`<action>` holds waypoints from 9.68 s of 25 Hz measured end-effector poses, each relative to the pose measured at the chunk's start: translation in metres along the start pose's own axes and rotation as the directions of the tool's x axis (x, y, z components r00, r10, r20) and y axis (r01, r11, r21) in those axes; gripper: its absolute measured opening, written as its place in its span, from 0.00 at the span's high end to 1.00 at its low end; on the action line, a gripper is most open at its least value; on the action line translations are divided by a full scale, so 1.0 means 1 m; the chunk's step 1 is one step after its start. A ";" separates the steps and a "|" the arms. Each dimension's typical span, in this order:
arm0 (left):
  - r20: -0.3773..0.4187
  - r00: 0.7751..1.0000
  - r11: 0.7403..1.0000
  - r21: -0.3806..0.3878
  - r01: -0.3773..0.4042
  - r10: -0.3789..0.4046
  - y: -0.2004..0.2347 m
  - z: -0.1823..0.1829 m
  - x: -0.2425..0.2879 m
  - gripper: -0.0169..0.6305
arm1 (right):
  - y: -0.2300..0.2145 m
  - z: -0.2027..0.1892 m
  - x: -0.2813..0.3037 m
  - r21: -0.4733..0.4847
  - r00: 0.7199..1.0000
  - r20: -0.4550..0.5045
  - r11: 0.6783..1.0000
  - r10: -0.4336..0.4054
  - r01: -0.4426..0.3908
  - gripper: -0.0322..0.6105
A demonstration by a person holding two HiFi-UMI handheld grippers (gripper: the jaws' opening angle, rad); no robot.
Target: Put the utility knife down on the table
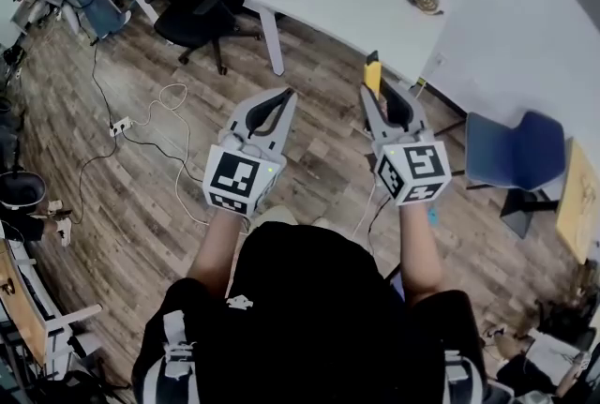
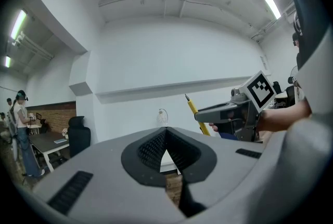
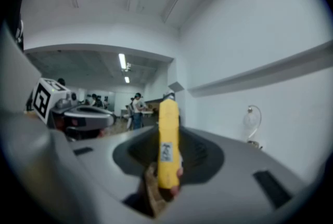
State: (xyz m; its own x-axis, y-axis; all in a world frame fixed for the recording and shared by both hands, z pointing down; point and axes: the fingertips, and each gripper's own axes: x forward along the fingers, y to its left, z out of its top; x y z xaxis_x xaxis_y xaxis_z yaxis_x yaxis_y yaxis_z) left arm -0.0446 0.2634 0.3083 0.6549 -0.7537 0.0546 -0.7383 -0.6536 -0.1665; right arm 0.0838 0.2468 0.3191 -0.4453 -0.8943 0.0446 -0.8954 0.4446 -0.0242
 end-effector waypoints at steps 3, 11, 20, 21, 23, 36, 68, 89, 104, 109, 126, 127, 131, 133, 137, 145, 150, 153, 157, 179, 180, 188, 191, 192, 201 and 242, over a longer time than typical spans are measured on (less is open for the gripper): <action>-0.007 1.000 1.000 0.003 -0.006 0.006 -0.001 -0.002 0.007 0.95 | -0.005 -0.002 0.003 -0.004 1.000 0.001 1.000 0.007 -0.007 0.74; -0.028 1.000 1.000 0.000 -0.007 0.007 0.009 -0.004 0.017 0.95 | -0.009 -0.002 0.022 0.013 1.000 -0.011 1.000 0.021 -0.021 0.74; -0.027 1.000 1.000 -0.023 -0.006 0.005 0.043 -0.018 0.042 0.95 | -0.018 -0.009 0.061 0.014 0.999 -0.031 1.000 0.016 -0.016 0.74; -0.027 1.000 1.000 -0.026 -0.005 0.004 0.050 -0.019 0.047 0.95 | -0.019 -0.009 0.069 0.014 0.999 -0.034 1.000 0.016 -0.016 0.74; -0.027 1.000 1.000 -0.031 -0.002 0.001 0.064 -0.020 0.057 0.95 | -0.023 -0.007 0.086 0.014 0.999 -0.036 1.000 0.015 -0.015 0.74; -0.013 1.000 0.999 -0.048 0.014 -0.015 0.143 -0.018 0.112 0.95 | -0.042 0.007 0.173 0.006 0.999 -0.049 1.000 0.002 -0.002 0.74; 0.002 0.997 0.992 -0.090 0.083 -0.083 0.244 -0.043 0.128 0.95 | -0.018 0.003 0.260 -0.019 0.992 -0.101 0.997 -0.080 0.078 0.74; -0.033 0.996 0.993 -0.095 0.074 -0.078 0.275 -0.059 0.200 0.95 | -0.068 -0.008 0.322 0.014 0.992 -0.111 0.998 -0.058 0.060 0.74; -0.053 0.996 0.994 -0.084 0.068 -0.073 0.290 -0.052 0.310 0.95 | -0.167 -0.002 0.381 0.034 0.993 -0.109 0.998 -0.044 0.048 0.74; -0.073 0.994 0.994 -0.076 0.072 -0.078 0.286 -0.053 0.352 0.95 | -0.205 -0.007 0.398 0.054 0.993 -0.117 0.998 -0.034 0.040 0.74; -0.106 0.981 0.983 -0.108 0.150 -0.161 0.266 -0.068 0.431 0.95 | -0.260 -0.041 0.416 0.071 0.979 -0.202 0.997 -0.020 0.035 0.74; -0.107 0.980 0.981 -0.112 0.158 -0.170 0.264 -0.069 0.434 0.95 | -0.260 -0.042 0.416 0.074 0.978 -0.207 0.997 -0.019 0.035 0.74; -0.114 0.969 0.971 -0.125 0.203 -0.218 0.260 -0.072 0.445 0.95 | -0.259 -0.051 0.417 0.084 0.971 -0.239 0.996 -0.018 0.039 0.74; -0.113 0.963 0.965 -0.130 0.228 -0.243 0.257 -0.074 0.451 0.95 | -0.261 -0.057 0.418 0.089 0.967 -0.255 0.995 -0.018 0.042 0.74; -0.115 0.951 0.952 -0.142 0.271 -0.288 0.254 -0.080 0.461 0.95 | -0.265 -0.076 0.419 0.112 0.953 -0.302 0.992 -0.019 0.055 0.74; -0.149 0.917 0.923 -0.171 0.345 -0.370 0.256 -0.102 0.471 0.95 | -0.259 -0.125 0.425 0.146 0.894 -0.447 0.988 0.028 0.042 0.74; -0.169 0.902 0.911 -0.187 0.367 -0.398 0.264 -0.116 0.477 0.95 | -0.252 -0.159 0.429 0.144 0.834 -0.548 0.989 0.065 0.017 0.74; -0.180 0.893 0.905 -0.196 0.378 -0.412 0.267 -0.124 0.482 0.95 | -0.250 -0.179 0.431 0.154 0.794 -0.601 0.988 0.088 0.008 0.74; -0.193 0.885 0.898 -0.220 0.382 -0.424 0.268 -0.136 0.489 0.95 | -0.246 -0.200 0.432 0.156 0.739 -0.663 0.988 0.122 -0.023 0.74; -0.298 0.866 0.905 -0.274 0.325 -0.402 0.299 -0.197 0.485 0.95 | -0.262 -0.327 0.442 0.104 0.440 -0.885 0.986 0.153 -0.134 0.74; -0.302 0.865 0.906 -0.275 0.323 -0.400 0.299 -0.199 0.485 0.95 | -0.262 -0.331 0.442 0.099 0.427 -0.892 0.985 0.150 -0.139 0.74; -0.323 0.858 0.906 -0.281 0.315 -0.399 0.300 -0.210 0.485 0.95 | -0.273 -0.357 0.448 0.044 0.350 -0.930 0.980 0.110 -0.193 0.74; -0.326 0.857 0.906 -0.283 0.313 -0.398 0.300 -0.211 0.486 0.95 | -0.279 -0.359 0.452 0.026 0.332 -0.939 0.981 0.090 -0.193 0.74; -0.326 0.858 0.907 -0.283 0.312 -0.397 0.301 -0.211 0.487 0.95 | -0.281 -0.360 0.453 0.016 0.329 -0.941 0.980 0.082 -0.199 0.74; -0.334 0.856 0.908 -0.287 0.305 -0.393 0.304 -0.217 0.489 0.95 | -0.285 -0.376 0.455 -0.068 0.283 -0.959 0.957 0.015 -0.281 0.74; -0.267 0.888 0.918 -0.245 0.312 -0.374 0.310 -0.177 0.491 0.95 | -0.288 -0.318 0.455 -0.007 0.434 -0.900 0.996 0.034 -0.091 0.77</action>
State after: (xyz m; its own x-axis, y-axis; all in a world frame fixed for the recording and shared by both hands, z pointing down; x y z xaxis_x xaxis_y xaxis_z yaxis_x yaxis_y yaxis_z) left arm 0.0197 -0.3212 0.4574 0.8148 -0.4436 0.3734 -0.5125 -0.8521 0.1060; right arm 0.1383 -0.2718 0.6636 -0.2252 -0.3279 0.9175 -0.8514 0.5241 -0.0216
